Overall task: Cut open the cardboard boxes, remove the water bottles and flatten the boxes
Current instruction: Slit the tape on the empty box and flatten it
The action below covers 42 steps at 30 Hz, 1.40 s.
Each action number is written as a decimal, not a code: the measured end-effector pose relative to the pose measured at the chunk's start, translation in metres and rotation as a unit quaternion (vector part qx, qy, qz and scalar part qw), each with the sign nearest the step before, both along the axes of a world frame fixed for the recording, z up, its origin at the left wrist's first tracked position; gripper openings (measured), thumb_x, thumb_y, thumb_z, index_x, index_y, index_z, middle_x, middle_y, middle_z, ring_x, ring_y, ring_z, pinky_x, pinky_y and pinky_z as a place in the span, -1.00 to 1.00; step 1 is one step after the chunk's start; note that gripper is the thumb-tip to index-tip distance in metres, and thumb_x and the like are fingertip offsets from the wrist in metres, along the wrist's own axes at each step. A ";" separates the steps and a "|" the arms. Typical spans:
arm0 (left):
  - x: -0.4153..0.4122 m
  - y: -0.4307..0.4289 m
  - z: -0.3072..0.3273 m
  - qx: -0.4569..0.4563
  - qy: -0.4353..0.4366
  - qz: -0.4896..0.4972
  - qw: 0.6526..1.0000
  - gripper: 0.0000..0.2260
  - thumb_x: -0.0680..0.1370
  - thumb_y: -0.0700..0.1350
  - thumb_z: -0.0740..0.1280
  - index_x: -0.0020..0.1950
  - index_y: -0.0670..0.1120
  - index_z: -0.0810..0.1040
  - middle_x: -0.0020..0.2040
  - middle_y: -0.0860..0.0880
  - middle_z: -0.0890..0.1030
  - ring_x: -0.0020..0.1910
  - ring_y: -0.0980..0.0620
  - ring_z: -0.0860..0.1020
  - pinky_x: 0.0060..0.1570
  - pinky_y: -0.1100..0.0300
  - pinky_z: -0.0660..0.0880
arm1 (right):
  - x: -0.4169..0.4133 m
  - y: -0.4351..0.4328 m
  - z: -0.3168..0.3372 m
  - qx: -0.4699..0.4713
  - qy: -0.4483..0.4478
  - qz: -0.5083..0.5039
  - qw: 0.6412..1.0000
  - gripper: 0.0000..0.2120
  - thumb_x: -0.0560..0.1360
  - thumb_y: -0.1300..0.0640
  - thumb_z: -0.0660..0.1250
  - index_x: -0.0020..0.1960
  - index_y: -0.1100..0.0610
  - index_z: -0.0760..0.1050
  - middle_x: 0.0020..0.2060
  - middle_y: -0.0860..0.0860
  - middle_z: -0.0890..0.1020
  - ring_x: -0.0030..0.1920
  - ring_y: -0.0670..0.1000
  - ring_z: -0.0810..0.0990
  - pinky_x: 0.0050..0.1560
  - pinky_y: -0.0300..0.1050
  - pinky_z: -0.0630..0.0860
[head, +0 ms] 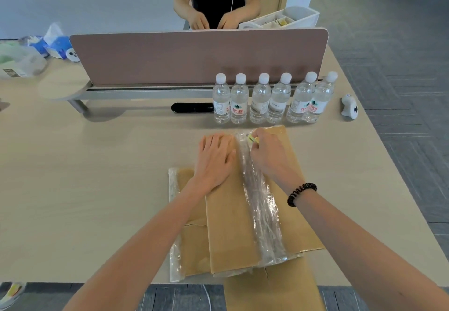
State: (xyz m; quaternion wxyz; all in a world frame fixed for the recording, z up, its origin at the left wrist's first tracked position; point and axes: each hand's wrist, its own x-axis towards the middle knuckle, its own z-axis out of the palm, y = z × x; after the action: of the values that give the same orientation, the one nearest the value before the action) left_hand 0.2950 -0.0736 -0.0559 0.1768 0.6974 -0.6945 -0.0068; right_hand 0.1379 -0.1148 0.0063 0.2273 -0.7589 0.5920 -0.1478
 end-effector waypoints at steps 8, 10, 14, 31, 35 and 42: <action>0.000 -0.027 0.003 0.018 0.125 0.028 0.992 -0.75 0.56 0.04 0.30 0.14 -0.07 0.47 0.10 0.00 0.43 0.16 -0.04 0.38 0.32 0.06 0.12 | 0.003 -0.009 -0.008 -0.028 0.030 0.015 0.999 -0.83 0.46 0.01 0.11 -0.01 0.03 0.40 -0.38 -0.11 0.41 -0.33 0.03 0.51 -0.27 0.04 0.58; 0.001 -0.026 0.000 0.031 0.112 0.026 0.993 -0.66 0.52 0.13 0.29 0.18 -0.05 0.45 0.12 0.00 0.44 0.16 -0.05 0.39 0.33 0.00 0.15 | 0.006 -0.013 -0.007 -0.037 0.043 0.014 0.998 -0.73 0.39 -0.01 0.03 -0.06 0.05 0.42 -0.39 -0.06 0.47 -0.36 0.04 0.52 -0.30 0.02 0.58; -0.001 -0.024 -0.004 0.014 0.083 0.040 0.996 -0.64 0.54 0.17 0.32 0.20 -0.04 0.45 0.14 0.01 0.48 0.15 -0.06 0.42 0.31 0.03 0.15 | 0.010 -0.021 0.001 -0.002 0.057 0.033 0.998 -0.77 0.39 0.07 0.13 -0.03 0.10 0.47 -0.26 -0.04 0.53 -0.25 0.05 0.54 -0.19 0.01 0.58; -0.004 -0.023 -0.001 0.023 0.116 0.052 0.992 -0.64 0.54 0.16 0.32 0.24 0.00 0.44 0.20 0.05 0.51 0.26 -0.02 0.40 0.42 -0.04 0.10 | -0.014 0.033 0.024 0.079 0.091 0.088 0.989 -0.76 0.53 0.18 0.21 0.17 0.21 0.47 0.06 0.14 0.53 0.00 0.15 0.50 -0.02 -0.06 0.40; -0.004 -0.023 0.001 0.026 0.121 0.053 0.991 -0.65 0.54 0.16 0.32 0.22 0.01 0.43 0.20 0.06 0.52 0.27 -0.01 0.40 0.42 -0.02 0.08 | -0.024 0.054 0.031 0.094 0.083 0.091 0.988 -0.82 0.50 0.18 0.21 0.08 0.20 0.46 -0.04 0.10 0.47 -0.06 0.17 0.46 -0.08 -0.06 0.39; -0.007 -0.020 0.006 0.031 0.124 0.050 0.991 -0.67 0.55 0.13 0.32 0.22 0.00 0.42 0.19 0.03 0.51 0.26 -0.04 0.42 0.44 -0.05 0.00 | -0.043 0.098 0.042 0.131 0.102 0.100 0.981 -0.76 0.48 0.24 0.19 0.12 0.20 0.47 0.01 0.10 0.51 -0.05 0.13 0.48 -0.02 -0.05 0.46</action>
State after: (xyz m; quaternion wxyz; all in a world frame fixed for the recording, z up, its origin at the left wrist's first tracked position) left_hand 0.2875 -0.0932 -0.0497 0.2404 0.7300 -0.6310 -0.1059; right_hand 0.0950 -0.0170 0.0486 0.2765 -0.7890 0.5477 0.0327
